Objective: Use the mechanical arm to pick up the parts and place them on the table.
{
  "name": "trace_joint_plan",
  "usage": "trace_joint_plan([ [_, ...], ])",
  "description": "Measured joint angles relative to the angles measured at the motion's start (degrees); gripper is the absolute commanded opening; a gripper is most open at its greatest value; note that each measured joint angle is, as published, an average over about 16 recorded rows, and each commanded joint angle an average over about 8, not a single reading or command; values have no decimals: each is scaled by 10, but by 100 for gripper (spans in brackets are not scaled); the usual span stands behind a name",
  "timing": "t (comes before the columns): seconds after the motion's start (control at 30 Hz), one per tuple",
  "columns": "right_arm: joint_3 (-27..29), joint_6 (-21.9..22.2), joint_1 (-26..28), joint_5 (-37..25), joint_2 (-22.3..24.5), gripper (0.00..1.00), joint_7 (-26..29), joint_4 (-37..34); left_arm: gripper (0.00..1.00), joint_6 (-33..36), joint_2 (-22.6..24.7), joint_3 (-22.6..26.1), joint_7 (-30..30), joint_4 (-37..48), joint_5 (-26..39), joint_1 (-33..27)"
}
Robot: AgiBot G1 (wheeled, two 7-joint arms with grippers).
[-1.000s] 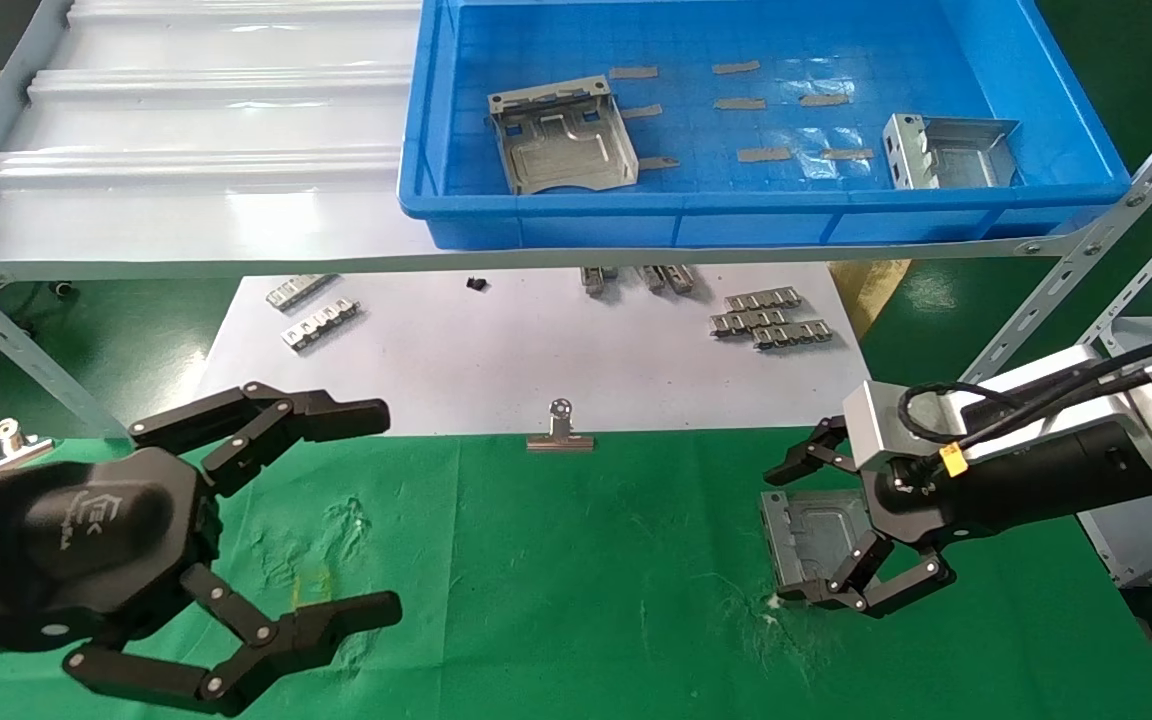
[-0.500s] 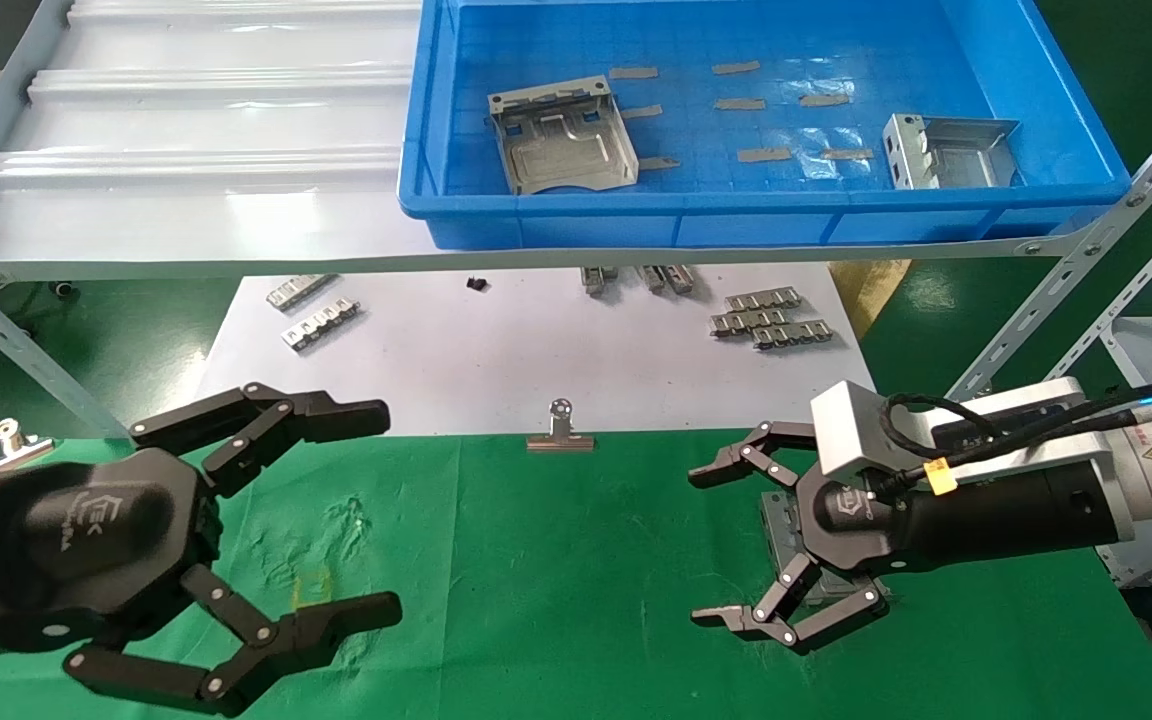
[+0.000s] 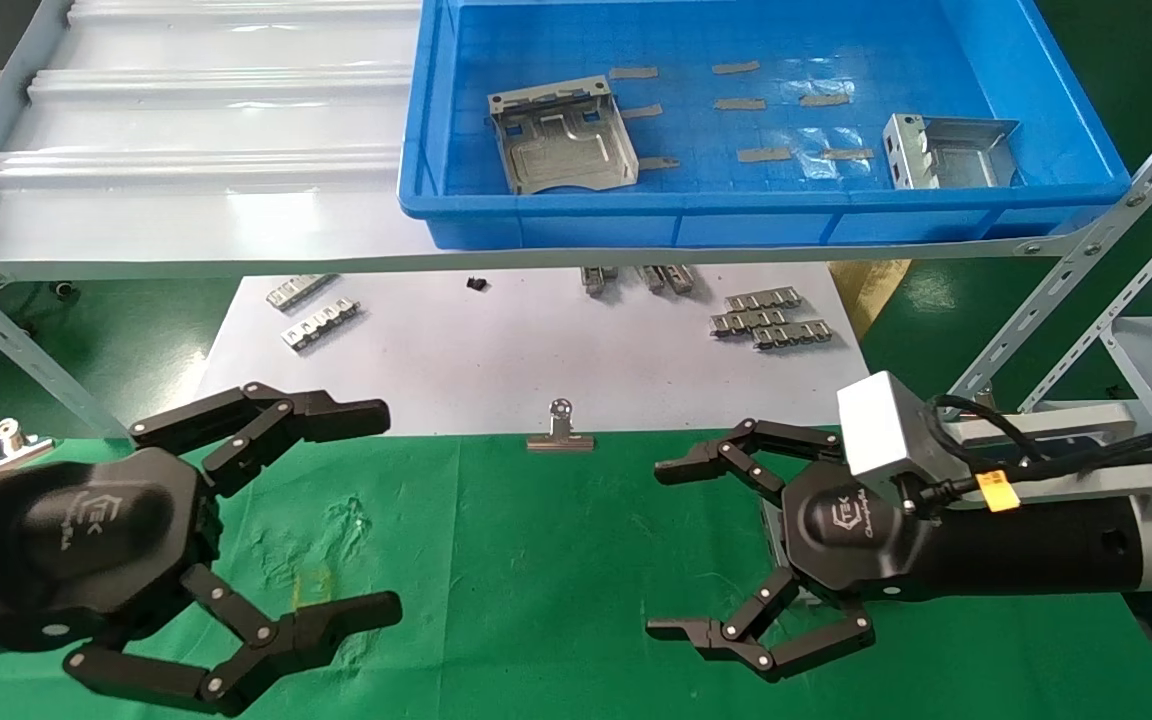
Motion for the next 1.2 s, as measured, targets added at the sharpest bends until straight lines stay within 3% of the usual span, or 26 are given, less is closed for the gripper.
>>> trace_joint_plan([
  [0.83,233,16,-195,88,57,100,83,170,100,0,0,0,0,0,0,0],
  [1.2,284,20,-238,108,69,100,100,208,100,0,0,0,0,0,0,0],
])
